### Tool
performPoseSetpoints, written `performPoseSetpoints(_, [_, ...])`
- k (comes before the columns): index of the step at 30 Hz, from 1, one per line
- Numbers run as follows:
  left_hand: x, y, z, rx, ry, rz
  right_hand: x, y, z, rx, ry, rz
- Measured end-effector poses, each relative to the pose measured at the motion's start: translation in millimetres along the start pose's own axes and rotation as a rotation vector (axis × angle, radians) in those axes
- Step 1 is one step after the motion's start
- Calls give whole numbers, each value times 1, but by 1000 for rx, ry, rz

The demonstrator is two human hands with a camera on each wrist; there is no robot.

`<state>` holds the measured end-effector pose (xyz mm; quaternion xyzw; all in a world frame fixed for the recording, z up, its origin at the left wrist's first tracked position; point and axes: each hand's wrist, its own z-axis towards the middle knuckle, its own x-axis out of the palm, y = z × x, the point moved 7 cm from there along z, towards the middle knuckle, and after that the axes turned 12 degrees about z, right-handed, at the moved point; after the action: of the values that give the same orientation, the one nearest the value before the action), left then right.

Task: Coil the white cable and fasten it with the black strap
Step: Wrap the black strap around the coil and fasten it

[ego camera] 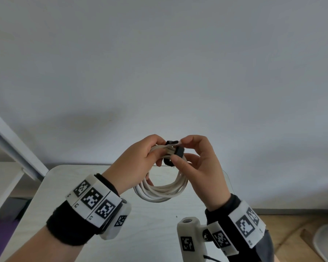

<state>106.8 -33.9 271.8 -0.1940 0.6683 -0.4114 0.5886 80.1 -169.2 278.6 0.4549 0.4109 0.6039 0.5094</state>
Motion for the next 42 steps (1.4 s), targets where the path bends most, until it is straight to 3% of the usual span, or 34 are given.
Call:
performPoseSetpoints(4, [-2,2,-1,13,-4,36,-4,6,1,-45,17,-116])
performPoseSetpoints(9, [-2,0,-3,41,1,81,-3,19,0,-187,5,-428])
performPoseSetpoints(13, [-2,-1,-3,34,5,72,-3,36,-4,-332,-20,-506])
performPoseSetpoints(17, [-4,-4,-2,42,-10,55,6,37,-10,-322,65,-473])
performPoseSetpoints(28, [-6,1,-2,7,-33,-33,17,39,-23,-392,122,-442])
performPoseSetpoints(34, [-8,3,-1,-1,-43,-36,17,39,-21,-354,144,-416])
performPoseSetpoints(42, [1,-3,-4,18,28,5,15,42,-2,-311,190,-607])
